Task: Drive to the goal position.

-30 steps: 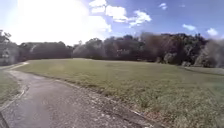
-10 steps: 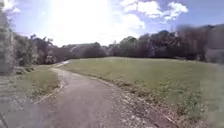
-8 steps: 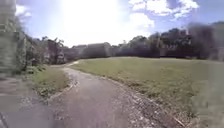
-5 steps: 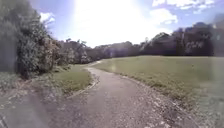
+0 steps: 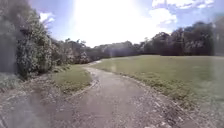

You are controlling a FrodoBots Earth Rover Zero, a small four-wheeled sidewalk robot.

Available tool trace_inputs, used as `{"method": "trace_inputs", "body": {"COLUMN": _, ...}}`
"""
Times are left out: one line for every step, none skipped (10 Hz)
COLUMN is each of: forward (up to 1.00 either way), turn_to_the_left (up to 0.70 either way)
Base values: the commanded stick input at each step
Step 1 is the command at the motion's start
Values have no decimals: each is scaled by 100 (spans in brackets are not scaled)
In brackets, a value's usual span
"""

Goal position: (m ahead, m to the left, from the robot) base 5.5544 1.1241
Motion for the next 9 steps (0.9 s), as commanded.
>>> {"method": "trace_inputs", "body": {"forward": 56, "turn_to_the_left": 0}}
{"method": "trace_inputs", "body": {"forward": 70, "turn_to_the_left": 0}}
{"method": "trace_inputs", "body": {"forward": 70, "turn_to_the_left": 0}}
{"method": "trace_inputs", "body": {"forward": 70, "turn_to_the_left": 0}}
{"method": "trace_inputs", "body": {"forward": 70, "turn_to_the_left": 0}}
{"method": "trace_inputs", "body": {"forward": 70, "turn_to_the_left": 0}}
{"method": "trace_inputs", "body": {"forward": 70, "turn_to_the_left": 0}}
{"method": "trace_inputs", "body": {"forward": 70, "turn_to_the_left": 0}}
{"method": "trace_inputs", "body": {"forward": 70, "turn_to_the_left": 0}}
